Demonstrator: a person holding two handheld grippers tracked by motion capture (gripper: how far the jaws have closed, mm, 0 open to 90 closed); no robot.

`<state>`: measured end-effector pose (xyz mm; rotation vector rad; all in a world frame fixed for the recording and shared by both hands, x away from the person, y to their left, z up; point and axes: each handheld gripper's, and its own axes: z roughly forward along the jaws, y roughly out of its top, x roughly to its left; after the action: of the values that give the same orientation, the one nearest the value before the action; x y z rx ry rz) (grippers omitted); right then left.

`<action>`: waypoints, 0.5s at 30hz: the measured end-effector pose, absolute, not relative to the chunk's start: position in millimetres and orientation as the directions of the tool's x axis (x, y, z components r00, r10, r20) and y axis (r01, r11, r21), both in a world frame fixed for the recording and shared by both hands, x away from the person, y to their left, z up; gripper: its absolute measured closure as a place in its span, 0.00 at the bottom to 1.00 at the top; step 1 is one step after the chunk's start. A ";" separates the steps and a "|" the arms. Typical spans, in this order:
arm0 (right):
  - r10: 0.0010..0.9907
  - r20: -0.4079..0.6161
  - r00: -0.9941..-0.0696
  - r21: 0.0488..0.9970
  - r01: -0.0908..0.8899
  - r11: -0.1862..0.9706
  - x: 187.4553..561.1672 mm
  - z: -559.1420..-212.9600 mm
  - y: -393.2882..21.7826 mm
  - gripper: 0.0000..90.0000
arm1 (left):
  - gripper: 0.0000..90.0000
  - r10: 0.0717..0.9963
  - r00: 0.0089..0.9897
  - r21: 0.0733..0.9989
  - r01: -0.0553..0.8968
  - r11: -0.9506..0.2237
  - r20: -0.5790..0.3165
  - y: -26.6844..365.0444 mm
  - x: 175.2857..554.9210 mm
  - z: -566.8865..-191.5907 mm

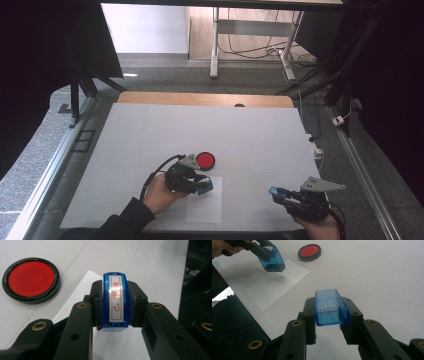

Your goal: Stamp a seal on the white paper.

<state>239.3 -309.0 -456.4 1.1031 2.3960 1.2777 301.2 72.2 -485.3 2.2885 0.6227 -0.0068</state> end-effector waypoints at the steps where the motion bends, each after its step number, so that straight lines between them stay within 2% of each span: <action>1: 0.700 0.153 -0.698 0.784 0.517 0.344 239.3 -456.4 -308.9 0.75 | 0.78 0.433 0.882 0.668 0.438 -0.602 -0.188 71.5 301.5 -486.4; 15: 0.701 0.150 -0.698 0.782 0.517 0.348 239.1 -456.4 -308.8 0.75 | 0.78 0.425 0.895 0.632 0.411 -0.657 -0.140 59.5 298.9 -501.1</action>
<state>239.1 -308.8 -456.4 1.1017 2.3972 1.2712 298.9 59.5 -501.1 2.3634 0.5957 0.0263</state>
